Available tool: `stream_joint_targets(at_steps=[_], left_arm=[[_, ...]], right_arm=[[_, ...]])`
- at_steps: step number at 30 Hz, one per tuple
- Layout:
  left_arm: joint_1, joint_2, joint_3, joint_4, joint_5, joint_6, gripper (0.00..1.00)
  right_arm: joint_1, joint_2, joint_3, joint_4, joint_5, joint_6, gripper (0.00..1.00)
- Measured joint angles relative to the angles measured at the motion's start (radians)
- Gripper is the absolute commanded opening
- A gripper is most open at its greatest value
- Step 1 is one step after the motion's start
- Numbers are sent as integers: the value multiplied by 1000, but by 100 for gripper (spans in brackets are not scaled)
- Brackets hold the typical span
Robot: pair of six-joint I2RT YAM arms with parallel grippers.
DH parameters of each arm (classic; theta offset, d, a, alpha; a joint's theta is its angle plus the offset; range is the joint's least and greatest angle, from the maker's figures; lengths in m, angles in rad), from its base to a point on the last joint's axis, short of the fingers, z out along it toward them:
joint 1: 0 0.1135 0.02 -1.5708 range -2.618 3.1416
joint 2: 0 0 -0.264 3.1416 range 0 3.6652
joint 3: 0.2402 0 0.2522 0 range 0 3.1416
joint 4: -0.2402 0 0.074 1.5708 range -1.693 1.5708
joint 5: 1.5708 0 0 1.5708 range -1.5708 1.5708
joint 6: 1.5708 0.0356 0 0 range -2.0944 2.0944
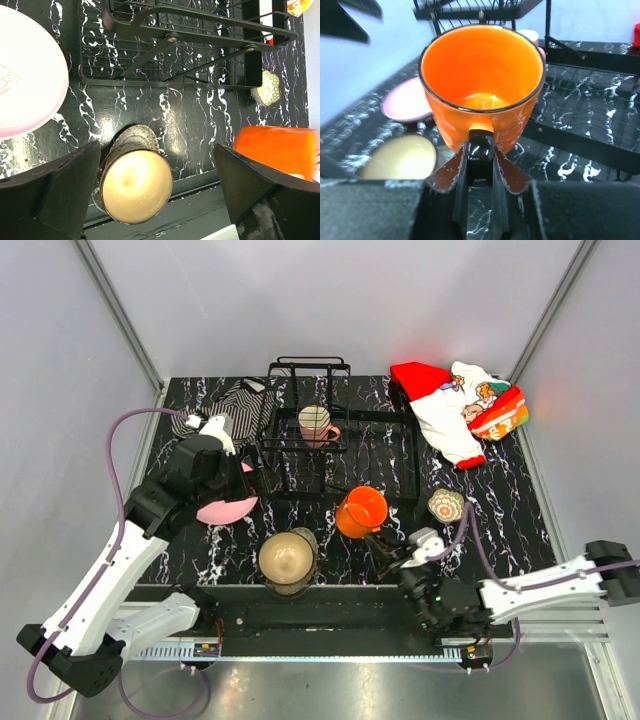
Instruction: Load the mixed dishes into the dish rack
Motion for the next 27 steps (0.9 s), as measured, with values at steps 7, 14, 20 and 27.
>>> stream_joint_targets(at_steps=[7, 14, 20, 27], left_arm=[[0, 0, -2, 0, 0, 0, 99], [0, 0, -2, 0, 0, 0, 99], [0, 10, -6, 16, 0, 0, 99], [0, 37, -27, 32, 1, 1, 99]], right_arm=[[0, -442, 58, -520, -4, 181, 0], [-1, -495, 97, -798, 56, 199, 0], [-42, -454, 168, -851, 50, 116, 0], [-212, -464, 173, -853, -17, 108, 0]])
